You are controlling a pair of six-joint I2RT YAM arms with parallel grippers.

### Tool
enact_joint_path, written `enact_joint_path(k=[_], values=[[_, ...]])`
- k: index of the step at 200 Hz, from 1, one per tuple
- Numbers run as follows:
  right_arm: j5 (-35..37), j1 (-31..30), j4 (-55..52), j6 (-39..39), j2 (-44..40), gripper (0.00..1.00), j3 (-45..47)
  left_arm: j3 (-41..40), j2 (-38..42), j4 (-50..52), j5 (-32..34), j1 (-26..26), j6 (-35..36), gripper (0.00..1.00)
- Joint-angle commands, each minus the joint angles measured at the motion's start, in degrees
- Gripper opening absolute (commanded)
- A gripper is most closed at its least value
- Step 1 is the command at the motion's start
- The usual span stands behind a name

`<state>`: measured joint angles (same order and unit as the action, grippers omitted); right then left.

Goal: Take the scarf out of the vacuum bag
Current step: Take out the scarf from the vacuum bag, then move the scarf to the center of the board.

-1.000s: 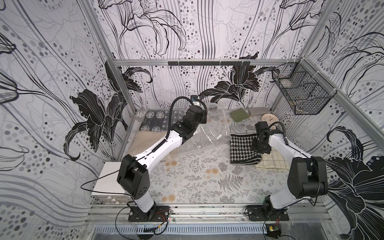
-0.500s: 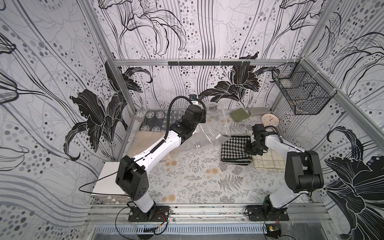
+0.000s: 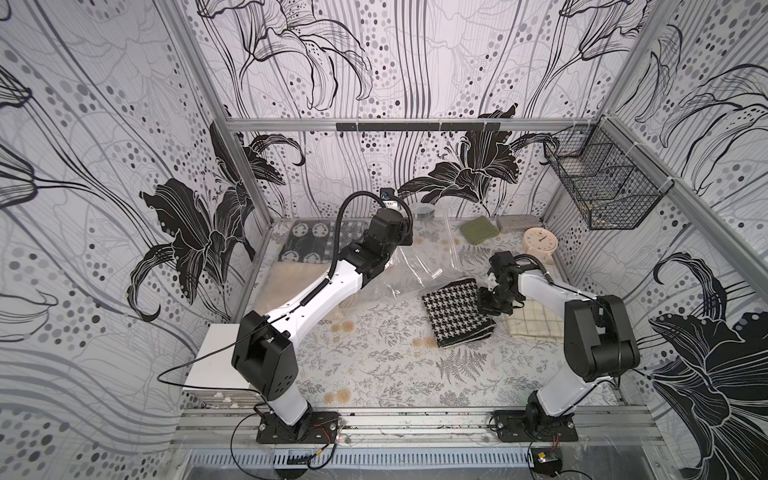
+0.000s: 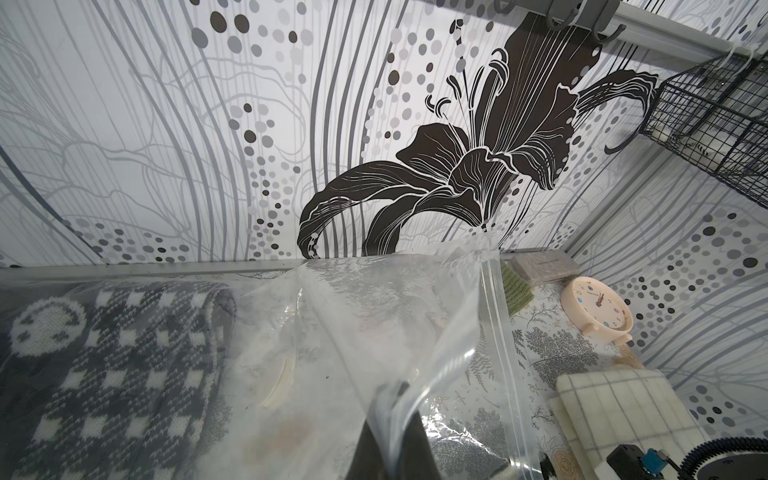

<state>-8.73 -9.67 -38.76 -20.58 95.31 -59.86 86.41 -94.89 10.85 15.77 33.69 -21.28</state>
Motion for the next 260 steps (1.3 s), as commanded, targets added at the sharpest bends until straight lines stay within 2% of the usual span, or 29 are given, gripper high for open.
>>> enact_joint_path(k=[1, 34, 44, 57, 77, 89, 100, 111, 145, 172, 218, 260], values=[[6.4, 0.1, -6.7, -3.4, -3.4, 0.0, 1.3, 2.3, 0.0, -2.3, -1.2, -0.2, -0.3, 0.0], [13.5, 0.0, -10.3, -5.8, -8.0, 0.0, 2.6, 1.7, 0.2, -2.7, -1.4, -0.2, -0.6, 0.0], [13.6, 0.0, -10.6, -5.8, -9.0, 0.18, 2.4, 1.7, 0.2, -2.9, -1.6, -0.1, -0.6, 0.0], [13.7, -0.1, -11.5, -5.3, -9.1, 0.36, 1.0, 1.8, 0.1, -2.9, -1.8, -0.2, -0.7, 0.0], [12.8, 0.0, -12.0, -4.4, -9.8, 0.49, -0.4, 1.7, 0.1, -2.9, -1.9, -0.2, -0.8, 0.0], [15.4, 0.0, -13.8, -3.9, -10.6, 0.53, -2.0, 1.6, 0.2, -2.9, -1.7, -0.1, -0.8, 0.0], [17.2, -0.1, -15.0, -3.2, -11.8, 0.54, -3.2, 1.4, 0.4, -2.9, -1.6, -0.1, -0.7, 0.0], [15.6, 0.0, -14.1, -1.7, -13.0, 0.53, -3.6, 1.3, 0.5, -3.1, -1.5, -0.2, -0.6, 0.0], [-2.3, -1.7, -3.4, 1.8, -13.8, 0.52, -1.0, 1.4, 0.0, -3.4, -1.5, -0.2, -0.6, 0.0], [-8.2, -2.9, 5.6, 1.6, -12.0, 0.52, 2.0, 0.7, 0.0, -3.9, -1.3, -0.1, -1.2, 0.0], [-8.3, -3.0, 13.8, 1.0, -3.5, 0.52, 3.5, 0.7, -1.1, -4.3, -1.9, -0.2, -1.2, 0.0], [-6.0, -3.1, 13.5, -0.5, 0.1, 0.51, 6.1, 0.6, -1.4, -4.4, -1.8, -0.2, -1.2, 0.0]])
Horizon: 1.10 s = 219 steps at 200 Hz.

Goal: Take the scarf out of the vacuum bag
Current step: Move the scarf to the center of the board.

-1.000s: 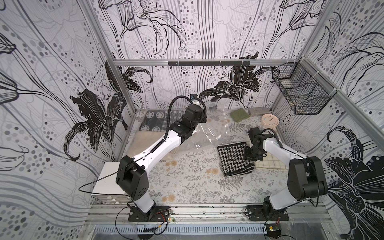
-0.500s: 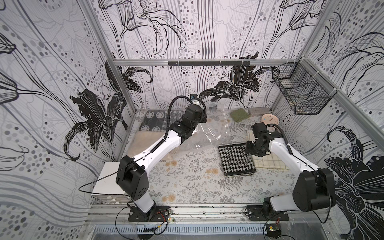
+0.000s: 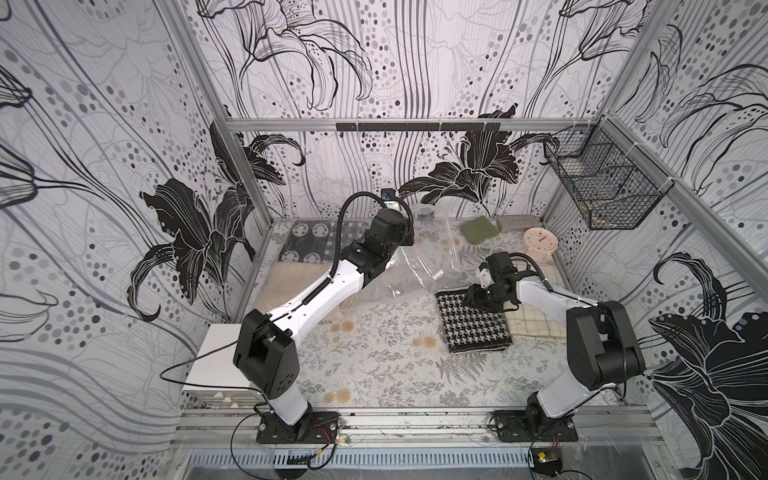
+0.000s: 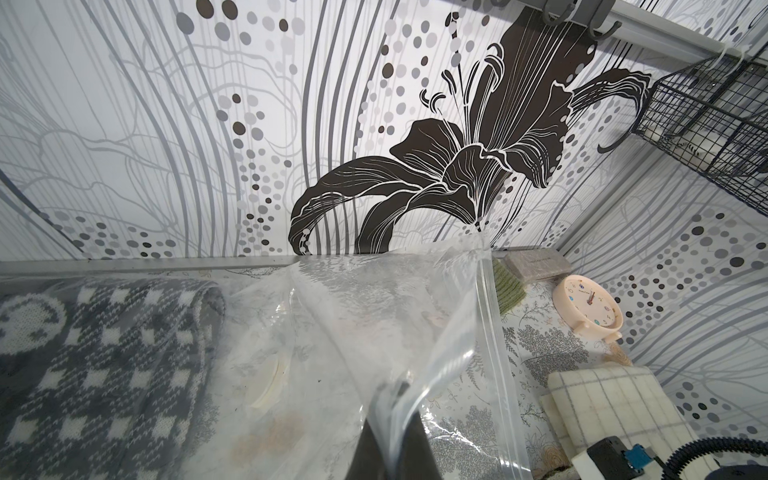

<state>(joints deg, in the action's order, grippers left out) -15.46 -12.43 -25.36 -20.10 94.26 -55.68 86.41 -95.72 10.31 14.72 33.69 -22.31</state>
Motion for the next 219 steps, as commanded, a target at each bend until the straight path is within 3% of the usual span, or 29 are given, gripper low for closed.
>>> enact_joint_path(k=[1, 63, 111, 179, 219], values=[[0.9, -0.4, 0.0, -1.0, 1.1, 0.51, 2.0, 0.6, -0.6, -3.8, -0.8, -0.1, -0.2, 0.0], [10.3, -2.6, -13.1, -3.8, -1.7, 0.51, 0.2, 0.9, -1.0, -3.8, -1.2, -0.1, -0.7, 0.0], [11.9, -3.6, -19.2, -3.3, -3.3, 0.52, 0.2, 1.0, -1.4, -3.5, -1.5, -0.1, -0.7, 0.0], [9.5, -4.5, -17.3, -5.6, -3.5, 0.52, 1.8, 0.1, -2.3, -4.2, -1.7, 0.0, -1.5, 0.0], [12.5, -4.7, -17.1, -9.4, -4.8, 0.51, 2.7, -1.4, -3.1, -6.1, -1.5, 0.4, -1.3, 0.0]])
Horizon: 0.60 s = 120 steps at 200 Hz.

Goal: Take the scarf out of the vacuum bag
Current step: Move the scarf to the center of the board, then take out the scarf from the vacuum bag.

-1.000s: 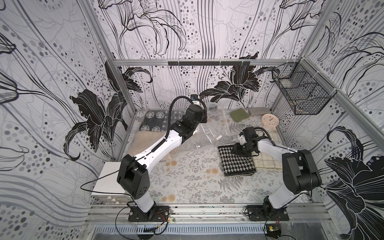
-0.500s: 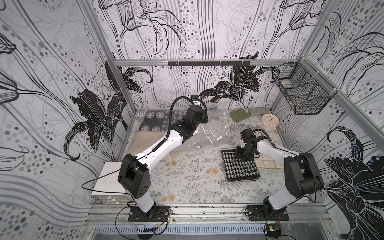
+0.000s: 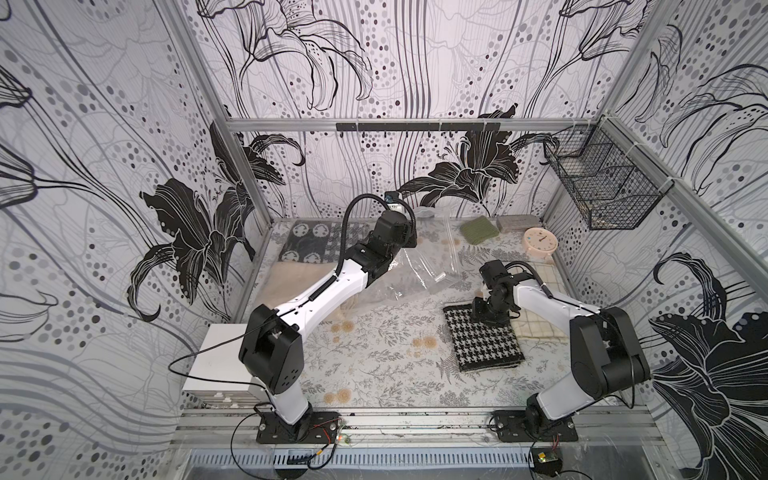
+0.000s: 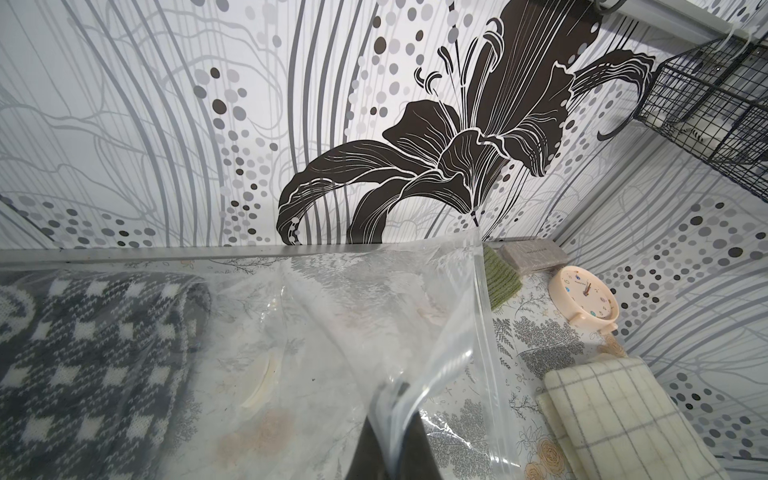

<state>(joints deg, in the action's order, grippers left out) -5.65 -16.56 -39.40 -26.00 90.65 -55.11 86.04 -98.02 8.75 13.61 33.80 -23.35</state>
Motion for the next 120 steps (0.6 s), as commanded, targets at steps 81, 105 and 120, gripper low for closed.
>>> enact_joint_path(k=[81, 105, 120], values=[[-4.9, -0.6, 3.6, 1.0, -12.4, 0.53, -3.5, -2.3, -2.9, -7.9, -2.7, 0.8, 0.0, 0.0], [-7.7, -0.6, 7.1, 2.4, -11.7, 0.53, -6.5, -2.8, -3.5, -9.0, -4.2, 1.2, -0.3, 0.0], [-8.2, -0.5, 8.8, 3.1, -10.6, 0.53, -8.3, -2.8, -4.2, -9.5, -5.0, 1.6, -0.2, 0.0]])
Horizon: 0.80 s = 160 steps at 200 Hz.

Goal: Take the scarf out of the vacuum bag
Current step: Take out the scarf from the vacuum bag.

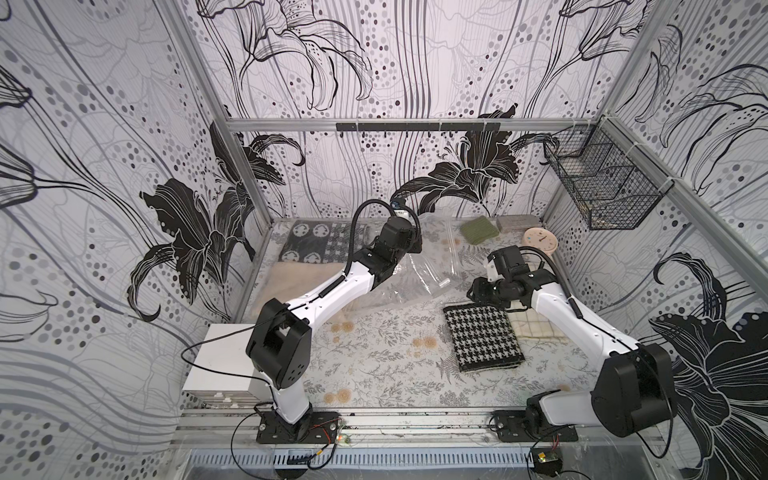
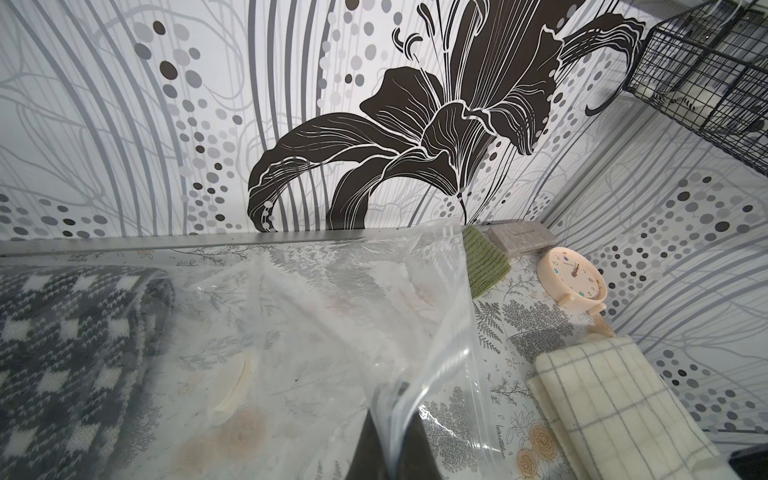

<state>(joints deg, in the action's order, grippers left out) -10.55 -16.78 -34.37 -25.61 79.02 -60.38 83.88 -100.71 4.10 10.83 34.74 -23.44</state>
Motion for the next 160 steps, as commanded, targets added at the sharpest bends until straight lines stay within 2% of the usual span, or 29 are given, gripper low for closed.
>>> enact_joint_path(k=[1, 32, 64, 138, 160], values=[[-3.3, -0.3, 3.9, 2.8, 1.1, 0.53, -3.1, -0.6, -1.5, -4.9, -2.3, 0.7, -0.1, 0.0], [-5.5, 0.0, 11.1, 1.6, 3.2, 0.53, -4.3, 0.2, -2.5, -5.2, -3.4, 1.2, 0.4, 0.0], [-5.7, 0.2, 14.2, 0.9, 6.7, 0.52, -7.4, 0.2, -2.8, -4.9, -3.0, 1.3, 0.8, 0.0], [-15.7, 0.1, 22.2, -1.5, 17.6, 0.52, -10.0, 0.2, -4.6, -2.9, -2.7, 2.0, -0.2, 0.0], [-16.2, 0.2, 22.8, -1.5, 18.6, 0.52, -9.5, 0.8, -5.4, -2.1, -2.6, 2.0, -0.3, 0.0]])
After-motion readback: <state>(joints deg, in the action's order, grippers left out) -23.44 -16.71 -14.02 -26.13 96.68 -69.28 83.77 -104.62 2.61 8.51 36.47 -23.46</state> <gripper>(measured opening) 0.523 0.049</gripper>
